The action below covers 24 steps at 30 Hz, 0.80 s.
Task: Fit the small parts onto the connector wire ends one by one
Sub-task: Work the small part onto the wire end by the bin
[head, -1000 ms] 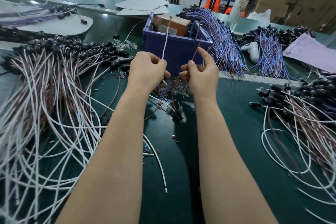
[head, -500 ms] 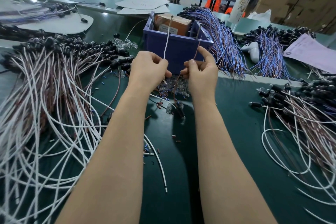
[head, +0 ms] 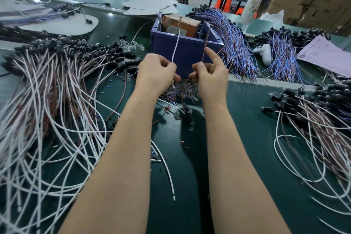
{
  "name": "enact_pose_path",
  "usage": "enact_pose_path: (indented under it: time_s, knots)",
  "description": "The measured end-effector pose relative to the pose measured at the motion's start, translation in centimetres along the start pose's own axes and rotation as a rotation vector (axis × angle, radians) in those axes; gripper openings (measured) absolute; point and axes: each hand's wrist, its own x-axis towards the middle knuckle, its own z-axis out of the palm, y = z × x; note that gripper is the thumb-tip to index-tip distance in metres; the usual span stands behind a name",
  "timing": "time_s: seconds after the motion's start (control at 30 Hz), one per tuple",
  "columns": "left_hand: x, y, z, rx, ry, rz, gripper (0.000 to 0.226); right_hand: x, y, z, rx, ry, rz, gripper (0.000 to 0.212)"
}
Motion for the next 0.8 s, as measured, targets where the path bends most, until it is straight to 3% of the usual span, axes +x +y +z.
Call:
enact_pose_path:
  time_s: [0.8]
  knots:
    - [-0.22, 0.24, -0.01, -0.091, 0.000, -0.104, 0.029, 0.03, 0.21, 0.03, -0.001, -0.004, -0.010, 0.040]
